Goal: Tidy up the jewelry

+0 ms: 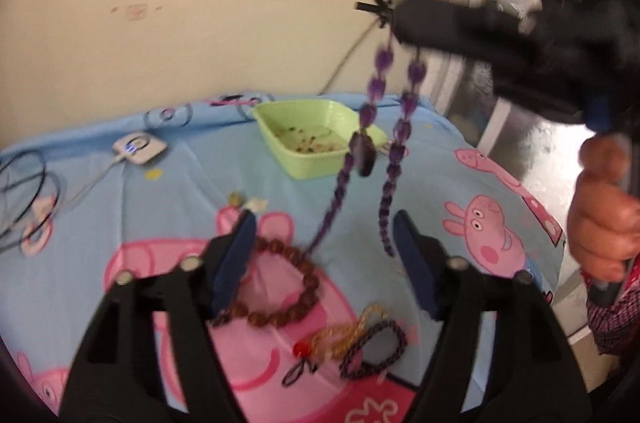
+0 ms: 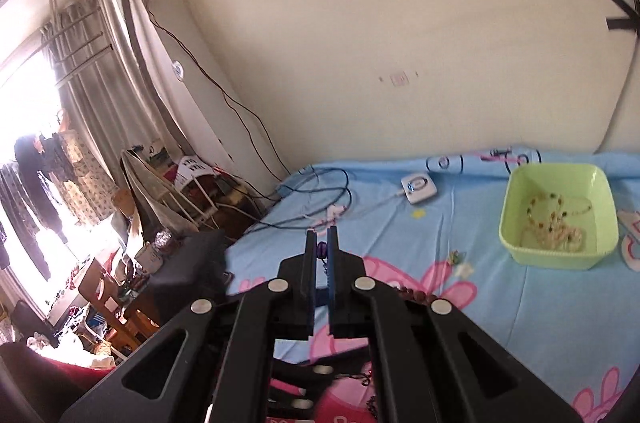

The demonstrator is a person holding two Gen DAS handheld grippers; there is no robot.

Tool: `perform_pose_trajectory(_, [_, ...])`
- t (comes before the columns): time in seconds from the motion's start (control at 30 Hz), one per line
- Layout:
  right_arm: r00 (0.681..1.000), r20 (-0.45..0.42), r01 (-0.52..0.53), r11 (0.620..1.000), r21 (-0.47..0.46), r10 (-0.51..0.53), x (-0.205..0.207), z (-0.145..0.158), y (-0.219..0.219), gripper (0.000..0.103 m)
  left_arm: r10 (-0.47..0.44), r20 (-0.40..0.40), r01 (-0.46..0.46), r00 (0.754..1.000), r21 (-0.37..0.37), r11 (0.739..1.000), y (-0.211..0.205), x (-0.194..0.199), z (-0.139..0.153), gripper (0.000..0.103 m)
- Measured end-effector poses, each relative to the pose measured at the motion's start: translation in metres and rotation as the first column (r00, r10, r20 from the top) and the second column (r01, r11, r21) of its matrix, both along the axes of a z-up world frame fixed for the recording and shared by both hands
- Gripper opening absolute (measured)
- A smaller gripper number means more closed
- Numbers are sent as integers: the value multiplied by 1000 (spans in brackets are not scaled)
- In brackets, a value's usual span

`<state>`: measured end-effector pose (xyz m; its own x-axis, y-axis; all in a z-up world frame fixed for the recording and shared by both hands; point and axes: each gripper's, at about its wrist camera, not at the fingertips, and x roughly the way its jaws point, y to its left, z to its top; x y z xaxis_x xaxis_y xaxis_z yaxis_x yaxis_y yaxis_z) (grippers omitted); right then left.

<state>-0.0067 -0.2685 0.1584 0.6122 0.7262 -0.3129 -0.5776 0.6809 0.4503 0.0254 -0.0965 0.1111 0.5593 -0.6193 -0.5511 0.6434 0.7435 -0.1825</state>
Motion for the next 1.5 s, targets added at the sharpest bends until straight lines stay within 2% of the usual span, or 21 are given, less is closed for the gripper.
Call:
perform_pose_trajectory(0.1, [1000,26,-4,1000,21,3,-2,16,-5,0,-44,-4,44,999,28,999,-18,14,4,13])
perform_pose_trajectory(0.13, [999,39,4,1000,22,-5,-2,22,-8,0,-56,-8,56,998,24,998,-21,18,6,7])
perform_pose_trajectory(0.17, [999,49,12,1000,20,-13,0,27,-11,0,-70,-13,70,997,11,997,-24,23,11,6])
perform_pose_trajectory(0.3, [996,77,49,998,35,-52,9,42,-28,0,-82,13,83,997,-32,996,-31,40,41,6])
perform_pose_trajectory(0.4, [991,101,89,995,39,-93,18,54,-41,0,-84,35,85,996,-35,996,-42,54,67,6])
perform_pose_trajectory(0.53, [979,124,158,986,51,-163,39,64,-67,0,-68,33,69,997,-39,997,-67,93,96,6])
perform_pose_trajectory(0.7, [970,94,219,973,72,-225,76,54,-100,0,-41,23,42,999,-35,999,-96,135,104,6])
perform_pose_trajectory(0.83, [966,44,251,966,56,-254,110,24,-113,0,-26,-12,26,1000,-9,1000,-123,171,86,6])
perform_pose_trajectory(0.93, [962,9,271,962,29,-271,128,-11,-118,0,-2,-61,4,998,41,999,-139,192,56,6])
perform_pose_trajectory(1.0, [952,-11,306,952,6,-306,139,-36,-121,0,20,-100,-11,995,90,996,-149,204,29,17])
perform_pose_trajectory(1.07, [933,-41,358,934,-16,-358,152,-68,-122,0,41,-144,-21,989,140,990,-153,214,2,43])
perform_pose_trajectory(1.1, [922,-61,380,924,-35,-381,156,-79,-122,0,58,-158,-30,986,173,984,-154,217,-12,44])
perform_pose_trajectory(1.17, [901,-130,405,910,-90,-414,165,-106,-123,3,87,-178,-47,980,219,975,-146,219,-32,44])
perform_pose_trajectory(1.23, [893,-175,406,910,-88,-415,161,-121,-123,6,99,-193,-58,976,207,977,-130,216,-32,44])
perform_pose_trajectory(1.3, [893,-171,412,909,-65,-417,146,-123,-123,14,110,-173,-78,979,181,980,-105,204,-17,44])
perform_pose_trajectory(1.37, [893,-141,424,904,-51,-427,122,-120,-119,33,130,-144,-108,981,151,983,-76,188,2,44])
perform_pose_trajectory(1.4, [894,-135,428,903,-35,-428,113,-120,-119,38,147,-135,-128,980,142,982,-61,180,10,44])
perform_pose_trajectory(1.43, [902,-131,413,911,-9,-411,97,-123,-115,41,162,-130,-145,978,134,980,-47,172,14,44])
perform_pose_trajectory(1.5, [915,-136,383,924,-14,-381,81,-123,-101,41,195,-120,-180,974,124,976,-22,152,21,44])
